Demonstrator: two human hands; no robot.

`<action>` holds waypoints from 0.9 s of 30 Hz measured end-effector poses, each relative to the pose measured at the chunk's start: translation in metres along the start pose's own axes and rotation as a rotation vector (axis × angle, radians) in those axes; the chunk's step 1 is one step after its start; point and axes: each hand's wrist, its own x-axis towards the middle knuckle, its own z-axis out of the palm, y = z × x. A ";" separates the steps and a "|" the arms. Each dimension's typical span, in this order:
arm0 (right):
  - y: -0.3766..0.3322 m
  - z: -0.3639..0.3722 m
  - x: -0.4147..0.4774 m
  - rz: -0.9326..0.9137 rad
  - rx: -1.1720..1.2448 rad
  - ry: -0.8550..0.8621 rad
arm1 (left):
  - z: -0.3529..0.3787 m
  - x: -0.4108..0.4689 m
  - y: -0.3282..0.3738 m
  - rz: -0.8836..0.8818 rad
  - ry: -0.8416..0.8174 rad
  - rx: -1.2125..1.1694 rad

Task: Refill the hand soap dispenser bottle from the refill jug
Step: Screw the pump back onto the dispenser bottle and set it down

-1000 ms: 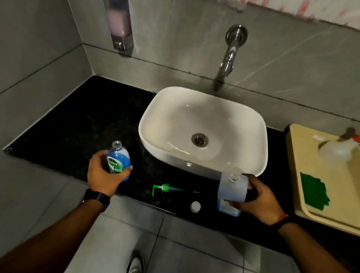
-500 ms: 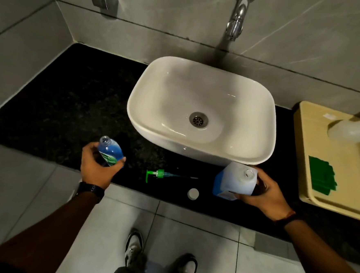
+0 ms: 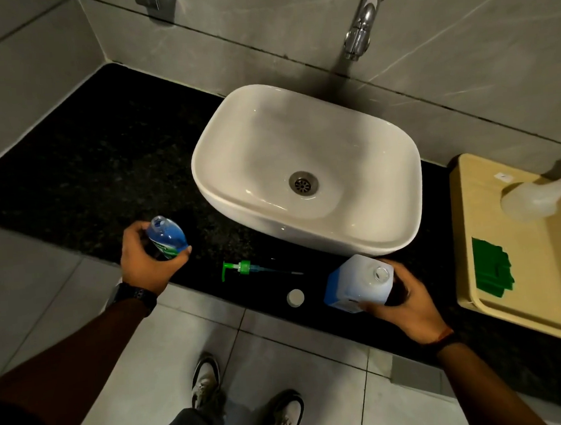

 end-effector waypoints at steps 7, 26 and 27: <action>-0.043 0.018 -0.002 -0.365 -0.379 0.613 | 0.003 0.000 -0.005 -0.010 0.022 -0.003; -0.031 0.196 0.092 -0.179 -0.877 -0.390 | 0.010 -0.004 0.000 0.032 0.080 -0.069; -0.031 0.199 0.094 -0.212 -0.872 -0.366 | 0.009 -0.004 0.001 0.029 0.075 -0.075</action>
